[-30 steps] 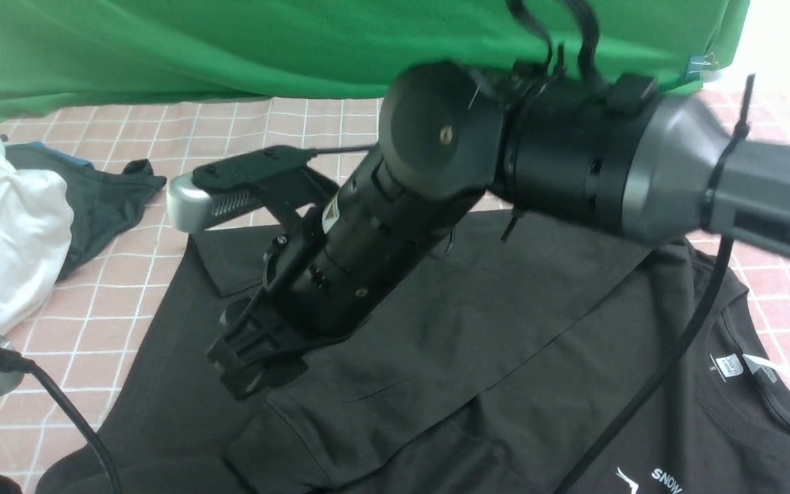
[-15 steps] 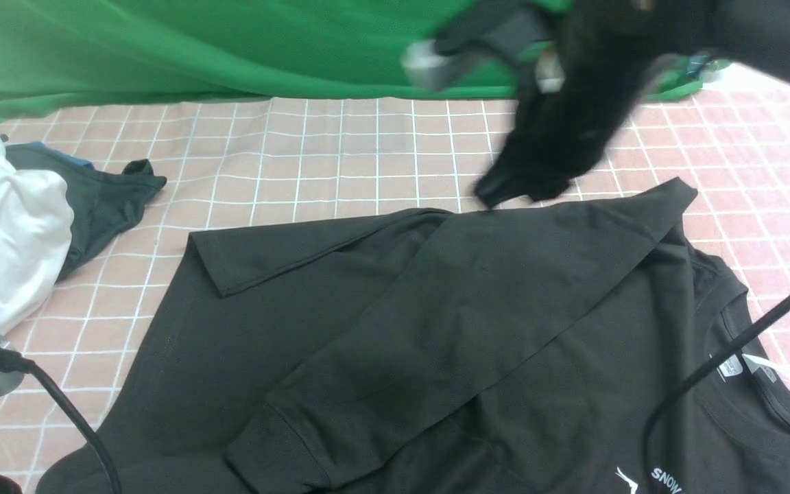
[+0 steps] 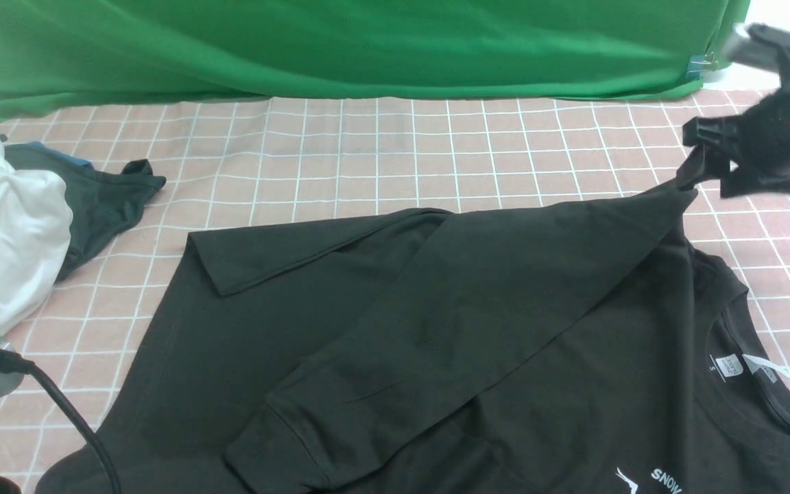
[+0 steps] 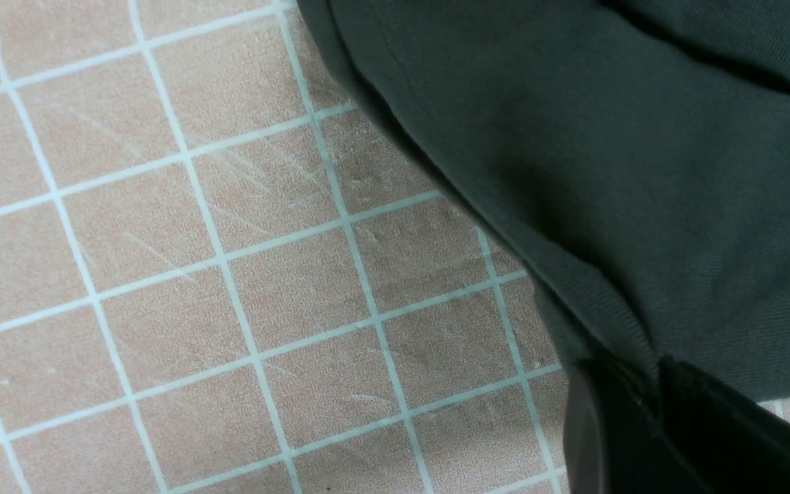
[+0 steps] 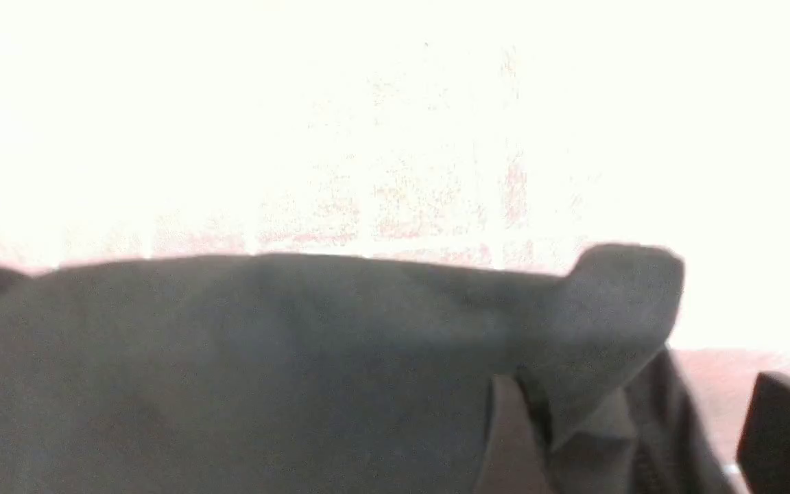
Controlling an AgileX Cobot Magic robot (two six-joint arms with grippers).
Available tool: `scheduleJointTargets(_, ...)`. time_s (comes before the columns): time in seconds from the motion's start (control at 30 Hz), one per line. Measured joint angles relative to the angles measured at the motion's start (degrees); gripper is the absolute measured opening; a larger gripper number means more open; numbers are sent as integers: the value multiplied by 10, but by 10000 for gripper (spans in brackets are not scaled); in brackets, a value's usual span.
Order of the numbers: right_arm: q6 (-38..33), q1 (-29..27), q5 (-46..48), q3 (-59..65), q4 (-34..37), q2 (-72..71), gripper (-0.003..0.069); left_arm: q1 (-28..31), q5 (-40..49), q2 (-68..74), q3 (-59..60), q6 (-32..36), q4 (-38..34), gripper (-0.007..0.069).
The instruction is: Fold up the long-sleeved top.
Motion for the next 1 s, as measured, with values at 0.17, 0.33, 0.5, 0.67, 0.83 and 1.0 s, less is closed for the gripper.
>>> scheduleJointTargets(0.17, -1, -8, 9, 0, 49, 35, 475, 0, -4, 0, 0, 0, 0, 50)
scheduleJointTargets(0.33, -26, 2, 11, 0, 103, 55, 493, 0, -17, 0, 0, 0, 0, 50)
scheduleJointTargets(0.5, -32, 13, -34, 0, 117, 61, 494, 0, -17, 0, 0, 0, 0, 50)
scheduleJointTargets(0.67, -32, 14, -46, 0, 124, 69, 494, 0, -13, 0, 0, 0, 0, 50)
scheduleJointTargets(0.83, -49, 14, -48, 0, 170, 72, 438, 0, -12, 0, 0, 1, 0, 50)
scheduleJointTargets(1.0, -79, 14, -78, 0, 210, 72, 295, 0, -12, 0, 0, 1, 0, 50)
